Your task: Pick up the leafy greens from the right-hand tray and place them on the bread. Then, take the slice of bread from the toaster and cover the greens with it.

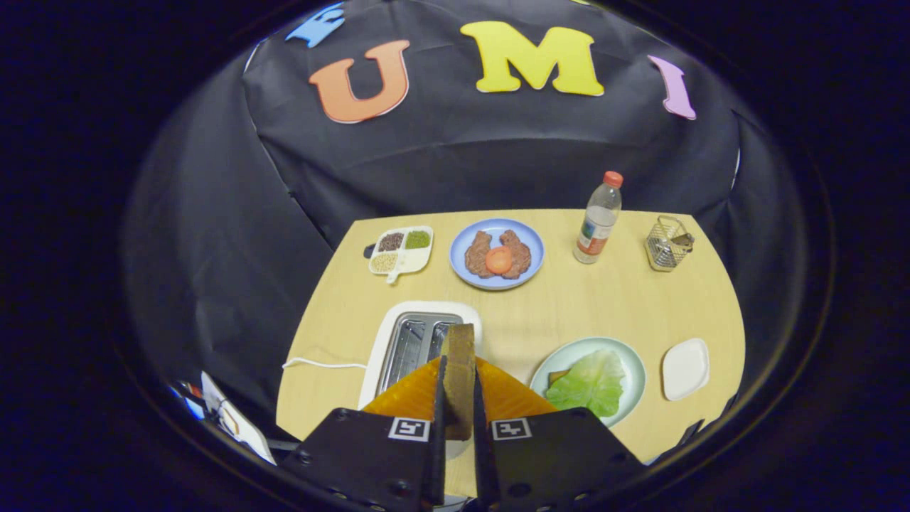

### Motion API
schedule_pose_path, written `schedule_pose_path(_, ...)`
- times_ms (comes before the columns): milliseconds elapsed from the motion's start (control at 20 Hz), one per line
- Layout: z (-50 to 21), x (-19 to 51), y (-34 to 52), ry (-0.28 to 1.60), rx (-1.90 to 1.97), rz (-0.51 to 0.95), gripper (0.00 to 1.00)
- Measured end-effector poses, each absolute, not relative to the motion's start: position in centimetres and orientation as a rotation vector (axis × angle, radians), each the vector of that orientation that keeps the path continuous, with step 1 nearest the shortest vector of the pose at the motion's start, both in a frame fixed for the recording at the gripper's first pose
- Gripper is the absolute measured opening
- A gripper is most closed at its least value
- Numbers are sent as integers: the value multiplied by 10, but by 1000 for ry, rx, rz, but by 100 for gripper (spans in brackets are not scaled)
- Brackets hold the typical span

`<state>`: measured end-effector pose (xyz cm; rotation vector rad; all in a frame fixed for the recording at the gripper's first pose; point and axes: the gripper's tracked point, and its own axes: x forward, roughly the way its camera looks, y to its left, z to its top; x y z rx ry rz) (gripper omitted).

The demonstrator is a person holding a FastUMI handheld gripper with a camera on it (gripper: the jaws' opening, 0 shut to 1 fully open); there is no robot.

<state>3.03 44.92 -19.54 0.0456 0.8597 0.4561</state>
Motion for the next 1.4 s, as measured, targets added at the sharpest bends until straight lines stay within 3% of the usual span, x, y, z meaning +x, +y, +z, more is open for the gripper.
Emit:
schedule_pose_path(250, -181, 47, 386, 857, 104, 402, 17)
schedule_pose_path(600, -236, 64, 335, 949, 93, 334, 17)
schedule_pose_path(1100, -316, 71, 337, 1068, 138, 396, 17)
schedule_pose_path(1400, -343, 84, 316, 1064, 128, 351, 17)
